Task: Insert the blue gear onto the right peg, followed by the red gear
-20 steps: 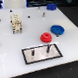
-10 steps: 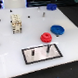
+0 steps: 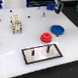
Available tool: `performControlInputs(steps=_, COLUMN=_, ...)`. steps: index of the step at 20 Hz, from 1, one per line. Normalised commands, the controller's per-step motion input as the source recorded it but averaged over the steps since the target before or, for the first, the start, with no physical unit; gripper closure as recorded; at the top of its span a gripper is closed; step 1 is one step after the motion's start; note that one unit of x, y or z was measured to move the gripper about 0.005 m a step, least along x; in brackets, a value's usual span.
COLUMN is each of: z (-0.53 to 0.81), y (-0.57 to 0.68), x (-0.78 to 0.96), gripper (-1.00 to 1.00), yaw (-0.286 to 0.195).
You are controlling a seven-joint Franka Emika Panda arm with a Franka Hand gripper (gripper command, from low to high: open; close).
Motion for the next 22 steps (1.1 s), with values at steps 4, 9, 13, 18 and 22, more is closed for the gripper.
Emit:
performControlInputs(steps=4, z=-0.57, y=0.04, x=-0.23, gripper=-1.0, yaw=0.0)
performControlInputs(steps=9, z=-0.57, y=0.0, x=-0.26, gripper=-1.0, yaw=0.0)
performControlInputs(steps=13, z=-0.54, y=-0.09, x=-0.27, gripper=-1.0, yaw=0.0)
performControlInputs(steps=18, z=-0.45, y=-0.18, x=-0.23, gripper=-1.0, yaw=0.0)
performControlInputs(steps=22, z=-0.32, y=-0.11, x=-0.27, gripper=-1.0, yaw=0.0)
